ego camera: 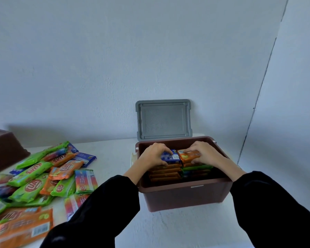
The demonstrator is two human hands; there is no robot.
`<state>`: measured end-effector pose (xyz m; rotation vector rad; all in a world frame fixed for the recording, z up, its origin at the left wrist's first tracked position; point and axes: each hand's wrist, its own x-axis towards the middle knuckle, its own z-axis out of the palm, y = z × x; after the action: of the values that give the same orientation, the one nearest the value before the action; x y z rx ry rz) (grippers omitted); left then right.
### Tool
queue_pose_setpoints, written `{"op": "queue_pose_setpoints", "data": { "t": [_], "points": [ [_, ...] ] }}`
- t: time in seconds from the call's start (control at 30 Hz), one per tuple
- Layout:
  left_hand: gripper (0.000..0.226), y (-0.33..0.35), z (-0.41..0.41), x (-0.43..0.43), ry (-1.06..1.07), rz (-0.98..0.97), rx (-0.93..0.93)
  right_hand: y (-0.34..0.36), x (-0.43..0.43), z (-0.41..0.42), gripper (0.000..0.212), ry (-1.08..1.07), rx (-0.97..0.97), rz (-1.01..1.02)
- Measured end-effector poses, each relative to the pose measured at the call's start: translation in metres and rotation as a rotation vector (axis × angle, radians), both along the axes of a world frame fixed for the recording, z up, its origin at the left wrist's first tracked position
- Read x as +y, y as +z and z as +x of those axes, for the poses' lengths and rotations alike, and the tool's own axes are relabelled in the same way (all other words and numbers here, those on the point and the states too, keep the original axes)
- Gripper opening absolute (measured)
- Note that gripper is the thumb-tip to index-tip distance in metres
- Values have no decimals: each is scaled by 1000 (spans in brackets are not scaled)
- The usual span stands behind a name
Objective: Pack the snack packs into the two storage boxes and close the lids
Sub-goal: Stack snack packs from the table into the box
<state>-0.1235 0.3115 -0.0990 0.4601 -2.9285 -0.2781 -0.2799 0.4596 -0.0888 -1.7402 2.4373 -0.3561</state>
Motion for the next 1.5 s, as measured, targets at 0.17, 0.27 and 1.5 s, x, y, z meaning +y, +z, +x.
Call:
{"op": "queue_pose_setpoints", "data": {
  "t": [0.17,0.27,1.5],
  "points": [
    [49,1,0,0,-17,-23,0,-2,0,2,51,-27,-6,-14],
    [48,-1,0,1,-10,-23,4,-2,2,4,53,-45,-21,-9],
    [76,-62,370,-53,636,228,-97,-80,-136,330,54,259,-129,-38]
  ]
}}
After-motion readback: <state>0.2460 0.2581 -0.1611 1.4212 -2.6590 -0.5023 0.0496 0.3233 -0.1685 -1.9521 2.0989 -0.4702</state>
